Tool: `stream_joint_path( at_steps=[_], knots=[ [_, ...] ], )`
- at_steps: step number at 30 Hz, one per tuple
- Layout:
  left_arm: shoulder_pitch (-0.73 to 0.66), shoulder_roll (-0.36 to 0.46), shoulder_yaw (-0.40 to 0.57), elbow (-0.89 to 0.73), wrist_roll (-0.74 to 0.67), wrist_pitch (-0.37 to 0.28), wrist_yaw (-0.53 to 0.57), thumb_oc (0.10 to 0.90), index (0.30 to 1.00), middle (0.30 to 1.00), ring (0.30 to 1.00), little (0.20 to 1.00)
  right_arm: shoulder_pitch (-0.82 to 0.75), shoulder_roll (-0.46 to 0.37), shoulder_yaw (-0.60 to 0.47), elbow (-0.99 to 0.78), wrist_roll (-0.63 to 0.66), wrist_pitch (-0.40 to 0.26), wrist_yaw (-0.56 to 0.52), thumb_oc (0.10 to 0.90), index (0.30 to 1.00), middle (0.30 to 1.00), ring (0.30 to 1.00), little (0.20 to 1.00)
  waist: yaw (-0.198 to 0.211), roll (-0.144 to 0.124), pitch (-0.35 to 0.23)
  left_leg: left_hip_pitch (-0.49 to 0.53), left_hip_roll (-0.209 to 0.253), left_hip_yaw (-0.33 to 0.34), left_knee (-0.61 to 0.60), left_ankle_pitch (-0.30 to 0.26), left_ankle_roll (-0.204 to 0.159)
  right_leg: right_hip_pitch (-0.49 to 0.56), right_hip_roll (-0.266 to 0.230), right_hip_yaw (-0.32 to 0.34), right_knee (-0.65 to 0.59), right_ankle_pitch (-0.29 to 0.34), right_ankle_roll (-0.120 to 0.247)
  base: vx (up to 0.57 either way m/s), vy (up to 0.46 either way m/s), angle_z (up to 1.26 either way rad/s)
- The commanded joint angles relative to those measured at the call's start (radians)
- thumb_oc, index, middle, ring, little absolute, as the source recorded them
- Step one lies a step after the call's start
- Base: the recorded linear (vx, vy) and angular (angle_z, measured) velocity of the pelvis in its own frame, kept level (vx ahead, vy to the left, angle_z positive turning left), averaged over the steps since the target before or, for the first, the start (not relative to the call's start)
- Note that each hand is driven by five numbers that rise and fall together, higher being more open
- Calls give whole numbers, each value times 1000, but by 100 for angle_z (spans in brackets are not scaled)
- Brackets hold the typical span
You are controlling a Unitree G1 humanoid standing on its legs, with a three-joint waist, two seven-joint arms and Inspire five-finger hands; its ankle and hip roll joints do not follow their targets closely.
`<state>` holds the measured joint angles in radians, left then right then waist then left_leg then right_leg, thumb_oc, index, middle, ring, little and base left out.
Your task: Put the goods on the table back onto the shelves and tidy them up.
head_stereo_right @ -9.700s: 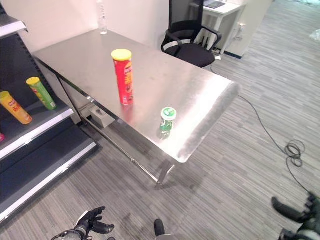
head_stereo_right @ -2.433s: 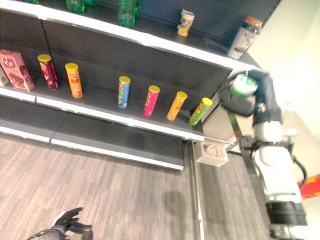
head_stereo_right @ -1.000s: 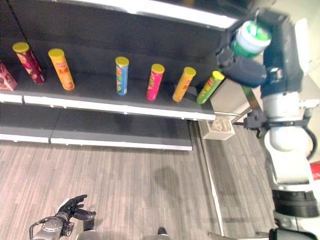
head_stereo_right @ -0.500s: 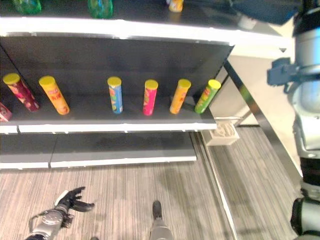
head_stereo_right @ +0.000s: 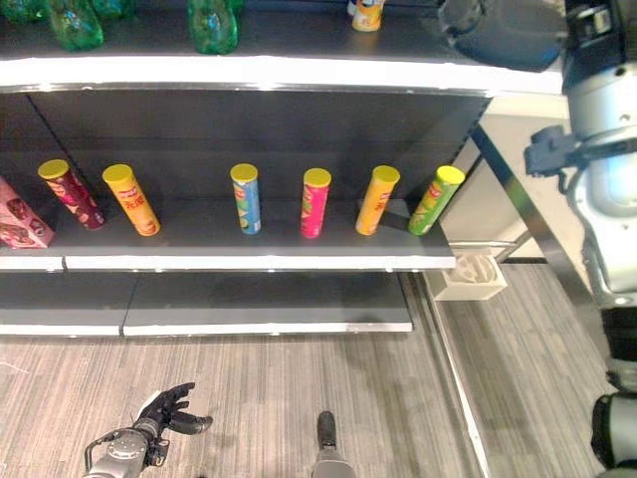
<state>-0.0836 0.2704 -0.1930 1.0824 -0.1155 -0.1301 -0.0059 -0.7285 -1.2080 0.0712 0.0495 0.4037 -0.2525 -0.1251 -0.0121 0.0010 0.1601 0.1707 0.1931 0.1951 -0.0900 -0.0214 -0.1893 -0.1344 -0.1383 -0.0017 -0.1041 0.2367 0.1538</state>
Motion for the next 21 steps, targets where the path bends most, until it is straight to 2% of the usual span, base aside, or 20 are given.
stream_joint_path(
  at_steps=[1,3,4,5,6,7,8,9,10,11,12,13,14,16,19,21],
  knots=[
    [-30,68,-48,-1,16,-47,7,800,900,900,900,900,-171,-37,-18,5,64,-35,-21,400,300,300,300,300,14,-79,-35,-9,-107,5,115,-128,50,135,-34,-4,17,-250,41,177,-289,20],
    [-21,66,-44,11,4,-44,1,800,900,900,900,900,-225,-43,27,40,70,-24,-17,400,300,300,300,300,19,-89,-13,-69,-123,-24,264,-118,15,178,-33,-16,17,-279,16,129,-224,33],
    [-21,65,-43,11,4,-44,1,800,900,900,900,900,-231,-43,33,42,70,-25,-17,400,300,300,300,300,16,-88,-12,-73,-122,-27,273,-122,14,180,-34,-19,17,-280,16,113,-194,41],
    [-10,66,-44,7,-8,-44,-3,800,900,900,900,900,-253,-41,46,54,74,-21,-14,400,300,300,300,300,27,-101,9,-121,-148,-72,403,-95,-17,197,-39,-17,24,-297,1,98,-192,26],
    [-7,69,-46,1,-13,-45,0,800,900,900,900,900,-278,-43,61,55,78,-21,-14,400,300,300,300,300,35,-110,22,-149,-174,-111,471,-79,-42,201,-41,-14,34,-301,-8,96,-190,23],
    [-7,68,-45,1,-13,-45,0,800,900,900,900,900,-285,-43,66,57,79,-21,-15,400,300,300,300,300,31,-109,22,-154,-174,-114,478,-81,-42,201,-41,-17,36,-302,-8,18,-163,8],
    [-8,70,-46,-1,-16,-47,6,800,900,900,900,900,-309,-38,81,65,82,-26,-20,400,300,300,300,300,42,-123,43,-202,-200,-148,563,-64,-71,196,-49,-10,56,-309,-16,14,-160,3],
    [-4,69,-46,-1,-21,-47,8,800,900,900,900,900,-316,-34,91,77,90,-27,-21,400,300,300,300,300,45,-131,49,-232,-206,-151,577,-65,-73,191,-49,-6,69,-317,-18,137,-241,1],
    [15,67,-42,-5,-40,-45,1,800,900,900,900,900,-318,-33,107,89,105,-22,-13,400,300,300,300,300,51,-125,42,-252,-175,-135,519,-61,-51,194,-24,-3,77,-330,-24,145,-146,0],
    [16,67,-41,-5,-40,-45,0,800,900,900,900,900,-321,-33,110,90,105,-22,-13,400,300,300,300,300,54,-124,42,-250,-174,-132,517,-62,-52,193,-23,1,77,-331,-25,244,-80,-29],
    [33,67,-35,-6,-45,-47,-2,800,900,900,900,900,-328,-34,123,95,111,-26,-10,400,300,300,300,300,60,-120,32,-240,-130,-129,438,-66,-28,198,-15,9,75,-340,-19,297,40,-19],
    [41,70,-31,-16,-44,-48,-9,800,900,900,900,900,-343,-29,145,102,112,-37,-12,400,300,300,300,300,78,-101,28,-209,-45,-126,244,-32,17,211,2,26,75,-363,-18,382,58,-22],
    [39,72,-29,-21,-46,-48,-7,800,900,900,900,900,-356,-30,158,104,111,-42,-13,400,300,300,300,300,86,-94,27,-199,7,-126,133,39,17,216,10,35,77,-377,-20,327,66,-14],
    [30,78,-26,-27,-43,-51,2,800,900,900,900,900,-367,-37,170,114,104,-44,-24,400,300,300,300,300,85,-101,24,-221,68,-104,29,79,14,230,5,36,69,-404,-21,260,12,-86],
    [42,76,-25,-40,-47,-54,3,800,900,900,900,900,-364,-17,161,89,93,-42,-20,400,300,300,300,300,75,-77,-13,-187,70,-67,3,92,6,259,31,53,80,-425,-18,347,73,-29],
    [45,74,-15,-52,-49,-56,12,800,900,900,900,900,-371,3,163,50,74,-45,-20,400,300,300,300,300,80,-69,-28,-167,48,-46,3,95,5,280,15,67,91,-433,-9,332,137,-19]
  ],
)
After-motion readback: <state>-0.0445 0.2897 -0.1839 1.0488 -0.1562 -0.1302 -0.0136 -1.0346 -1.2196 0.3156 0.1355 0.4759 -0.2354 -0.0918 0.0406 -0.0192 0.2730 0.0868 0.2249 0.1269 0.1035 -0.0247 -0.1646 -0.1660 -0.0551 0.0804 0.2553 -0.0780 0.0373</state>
